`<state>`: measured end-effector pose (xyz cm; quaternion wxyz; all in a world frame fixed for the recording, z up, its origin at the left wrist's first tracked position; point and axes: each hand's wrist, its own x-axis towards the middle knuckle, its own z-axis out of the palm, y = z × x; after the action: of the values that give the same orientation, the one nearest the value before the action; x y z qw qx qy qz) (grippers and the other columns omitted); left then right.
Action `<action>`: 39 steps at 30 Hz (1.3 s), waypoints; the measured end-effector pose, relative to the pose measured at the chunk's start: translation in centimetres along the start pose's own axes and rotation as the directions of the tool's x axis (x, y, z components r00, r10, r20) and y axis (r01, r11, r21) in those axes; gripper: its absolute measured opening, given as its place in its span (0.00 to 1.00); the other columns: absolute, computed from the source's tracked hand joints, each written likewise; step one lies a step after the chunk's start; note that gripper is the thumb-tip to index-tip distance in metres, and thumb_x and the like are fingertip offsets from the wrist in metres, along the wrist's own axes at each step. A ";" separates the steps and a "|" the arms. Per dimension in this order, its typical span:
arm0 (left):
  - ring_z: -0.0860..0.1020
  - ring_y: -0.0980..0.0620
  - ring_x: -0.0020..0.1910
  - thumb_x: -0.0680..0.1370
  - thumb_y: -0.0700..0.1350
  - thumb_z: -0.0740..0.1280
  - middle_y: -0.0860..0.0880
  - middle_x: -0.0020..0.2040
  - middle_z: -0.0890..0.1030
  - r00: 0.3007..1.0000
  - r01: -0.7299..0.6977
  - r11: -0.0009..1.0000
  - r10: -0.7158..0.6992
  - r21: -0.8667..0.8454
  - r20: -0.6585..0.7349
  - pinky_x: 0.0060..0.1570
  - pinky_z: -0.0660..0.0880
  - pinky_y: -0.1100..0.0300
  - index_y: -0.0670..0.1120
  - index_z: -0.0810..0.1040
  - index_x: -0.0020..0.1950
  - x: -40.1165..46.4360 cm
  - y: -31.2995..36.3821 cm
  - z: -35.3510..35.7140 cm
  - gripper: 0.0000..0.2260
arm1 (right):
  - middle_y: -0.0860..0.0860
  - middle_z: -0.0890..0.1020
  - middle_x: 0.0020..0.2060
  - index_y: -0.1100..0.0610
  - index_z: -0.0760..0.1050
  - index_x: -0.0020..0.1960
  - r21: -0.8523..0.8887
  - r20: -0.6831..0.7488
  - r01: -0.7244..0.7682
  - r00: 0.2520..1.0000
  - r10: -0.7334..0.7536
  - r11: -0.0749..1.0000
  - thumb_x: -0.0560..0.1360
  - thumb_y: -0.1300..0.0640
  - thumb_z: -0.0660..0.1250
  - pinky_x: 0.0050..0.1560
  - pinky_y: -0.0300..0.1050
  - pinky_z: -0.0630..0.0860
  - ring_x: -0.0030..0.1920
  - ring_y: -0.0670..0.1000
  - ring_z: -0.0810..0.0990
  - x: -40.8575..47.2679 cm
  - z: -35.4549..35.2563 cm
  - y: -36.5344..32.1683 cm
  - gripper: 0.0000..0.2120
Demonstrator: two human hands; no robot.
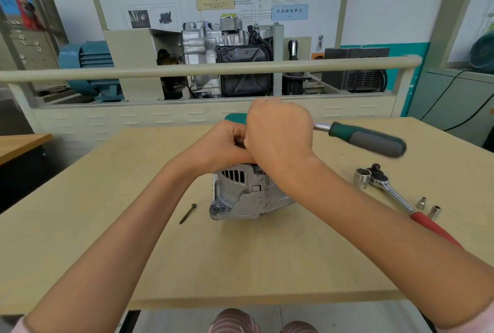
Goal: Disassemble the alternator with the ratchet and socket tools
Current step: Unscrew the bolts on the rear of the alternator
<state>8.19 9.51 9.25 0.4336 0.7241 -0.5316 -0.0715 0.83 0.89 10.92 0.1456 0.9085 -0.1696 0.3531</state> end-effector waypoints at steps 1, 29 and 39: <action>0.76 0.64 0.29 0.71 0.32 0.71 0.59 0.28 0.80 1.000 0.002 1.000 -0.002 0.009 0.008 0.33 0.71 0.73 0.47 0.79 0.34 -0.1 0.0 -0.1 0.11 | 0.54 0.77 0.44 0.59 0.73 0.51 0.015 -0.011 0.020 1.000 -0.020 1.000 0.76 0.61 0.58 0.28 0.42 0.59 0.37 0.53 0.73 0.1 -0.1 0.0 0.07; 0.82 0.61 0.44 0.73 0.38 0.70 0.55 0.43 0.85 0.989 0.074 0.994 -0.063 -0.077 0.131 0.43 0.73 0.74 0.48 0.83 0.48 -0.2 0.3 -0.7 0.06 | 0.50 0.65 0.24 0.61 0.65 0.29 0.833 -0.044 0.168 0.970 -0.240 0.527 0.78 0.61 0.60 0.34 0.46 0.61 0.28 0.47 0.64 1.1 0.5 3.1 0.19; 0.77 0.63 0.30 0.70 0.32 0.72 0.56 0.27 0.80 0.998 0.054 0.999 -0.054 -0.007 0.032 0.33 0.72 0.73 0.46 0.79 0.33 0.1 0.3 -0.2 0.11 | 0.52 0.71 0.37 0.56 0.72 0.46 0.079 -0.080 -0.017 0.997 0.024 0.997 0.75 0.60 0.58 0.26 0.42 0.51 0.34 0.52 0.67 -0.2 0.3 0.2 0.05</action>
<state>8.08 9.55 9.62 0.4256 0.7352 -0.5186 -0.0968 0.79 0.60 10.63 0.1131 0.8966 -0.1589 0.3975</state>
